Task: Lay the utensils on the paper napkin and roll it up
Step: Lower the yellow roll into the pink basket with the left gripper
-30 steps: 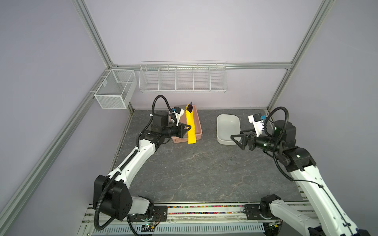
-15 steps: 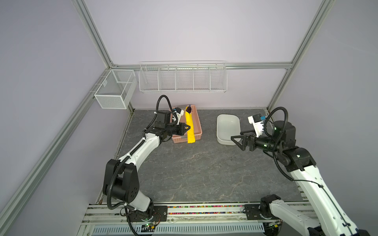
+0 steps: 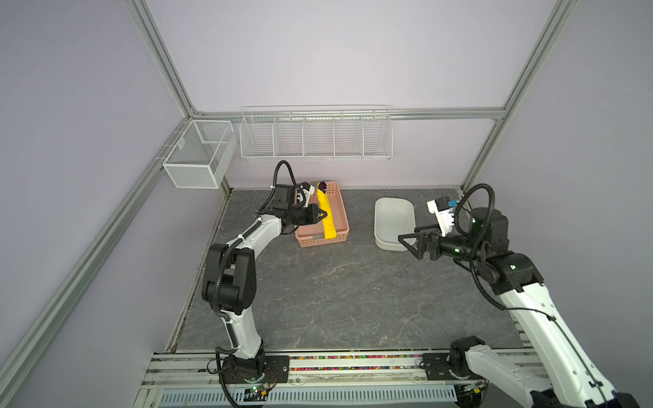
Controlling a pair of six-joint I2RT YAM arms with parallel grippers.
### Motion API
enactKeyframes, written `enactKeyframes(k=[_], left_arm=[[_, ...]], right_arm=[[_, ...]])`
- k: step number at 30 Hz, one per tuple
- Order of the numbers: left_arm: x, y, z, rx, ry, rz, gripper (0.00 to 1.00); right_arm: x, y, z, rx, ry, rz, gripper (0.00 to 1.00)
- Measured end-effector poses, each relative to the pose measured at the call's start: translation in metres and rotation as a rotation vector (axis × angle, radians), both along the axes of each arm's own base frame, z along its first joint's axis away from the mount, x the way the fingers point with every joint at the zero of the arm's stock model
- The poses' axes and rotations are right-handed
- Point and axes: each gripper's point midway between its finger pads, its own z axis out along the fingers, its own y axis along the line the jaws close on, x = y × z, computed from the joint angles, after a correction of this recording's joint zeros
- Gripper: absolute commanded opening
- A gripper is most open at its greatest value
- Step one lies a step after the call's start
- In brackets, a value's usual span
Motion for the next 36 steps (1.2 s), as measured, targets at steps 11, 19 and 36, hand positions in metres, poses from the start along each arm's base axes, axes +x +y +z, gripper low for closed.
enactKeyframes(k=[11,19,36], left_arm=[[0.059,-0.006,-0.022,-0.079,0.104,0.006,0.00],[0.071,-0.012,-0.061,-0.043,0.231,-0.026,0.00],[0.083,-0.029,-0.122,-0.020,0.387,-0.078,0.00]], right_arm=[[0.004,0.000,-0.004,-0.009,0.007,0.000,0.98],[0.006,-0.001,-0.006,-0.012,0.010,0.003,0.98],[0.009,0.000,-0.011,-0.014,0.029,0.010,0.98]])
